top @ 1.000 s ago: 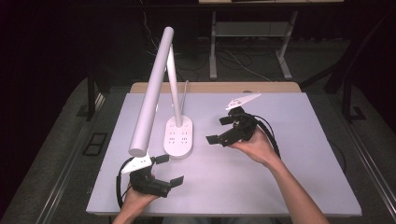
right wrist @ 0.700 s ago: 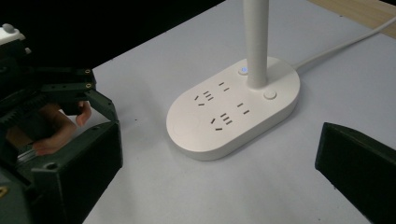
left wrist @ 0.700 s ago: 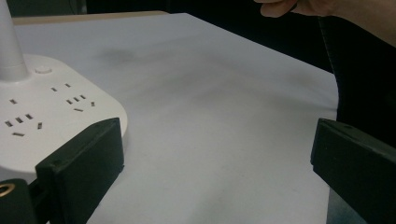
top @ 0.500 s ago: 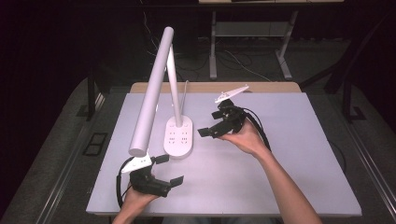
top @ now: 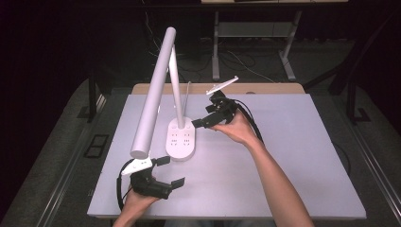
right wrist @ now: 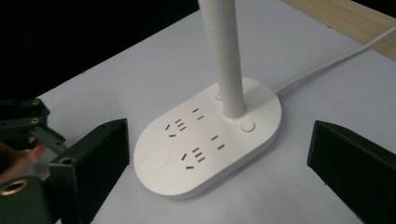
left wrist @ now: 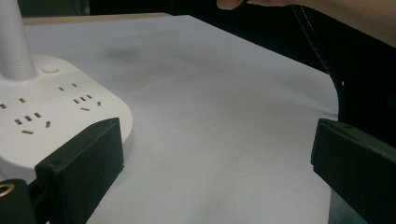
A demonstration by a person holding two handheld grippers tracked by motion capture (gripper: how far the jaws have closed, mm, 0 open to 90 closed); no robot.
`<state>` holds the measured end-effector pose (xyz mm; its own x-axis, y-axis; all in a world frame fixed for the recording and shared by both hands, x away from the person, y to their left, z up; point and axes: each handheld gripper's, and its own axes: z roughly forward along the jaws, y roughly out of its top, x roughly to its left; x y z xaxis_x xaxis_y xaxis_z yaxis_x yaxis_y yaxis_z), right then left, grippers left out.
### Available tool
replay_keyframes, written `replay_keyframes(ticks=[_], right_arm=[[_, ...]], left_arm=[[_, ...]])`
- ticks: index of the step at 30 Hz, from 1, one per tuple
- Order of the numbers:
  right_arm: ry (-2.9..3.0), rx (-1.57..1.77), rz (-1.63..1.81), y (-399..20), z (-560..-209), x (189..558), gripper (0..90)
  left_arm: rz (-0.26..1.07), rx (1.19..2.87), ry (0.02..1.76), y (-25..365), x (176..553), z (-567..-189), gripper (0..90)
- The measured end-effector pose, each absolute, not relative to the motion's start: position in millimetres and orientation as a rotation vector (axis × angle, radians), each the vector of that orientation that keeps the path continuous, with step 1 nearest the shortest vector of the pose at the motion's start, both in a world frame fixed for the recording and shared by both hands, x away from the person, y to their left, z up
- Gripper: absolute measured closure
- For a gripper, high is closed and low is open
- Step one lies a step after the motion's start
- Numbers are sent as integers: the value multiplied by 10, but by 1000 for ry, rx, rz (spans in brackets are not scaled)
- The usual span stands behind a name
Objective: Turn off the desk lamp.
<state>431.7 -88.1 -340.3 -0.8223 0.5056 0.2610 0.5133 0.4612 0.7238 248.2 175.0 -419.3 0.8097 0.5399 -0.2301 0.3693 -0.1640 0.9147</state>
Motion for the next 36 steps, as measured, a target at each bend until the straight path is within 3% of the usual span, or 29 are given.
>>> replay_keyframes(ticks=[1,2,8,13,14,16,19,24,36], right_arm=[[-2678,-934,-1331,-881,-3403,4317,105],[-2682,-928,-1331,-859,-3428,4356,173],[-2673,-920,-1318,-784,-3541,4501,367],[-2648,-951,-1306,-723,-3645,4605,588],[-2648,-951,-1306,-723,-3645,4605,588],[-2626,-960,-1301,-698,-3706,4647,714],[-2619,-955,-1290,-679,-3772,4680,810],[-2625,-960,-1291,-637,-3866,4718,895],[-2612,-995,-1282,-498,-4021,4764,900]], left_arm=[[172,1773,706,1746,2482,-4196,14],[171,1771,707,1747,2483,-4196,14],[165,1770,703,1743,2485,-4197,12],[174,1769,710,1738,2486,-4197,2],[174,1769,710,1738,2486,-4197,0],[170,1767,716,1736,2484,-4196,0],[170,1769,710,1743,2483,-4194,0],[173,1765,706,1745,2483,-4191,0],[186,1762,708,1721,2468,-4188,0]])
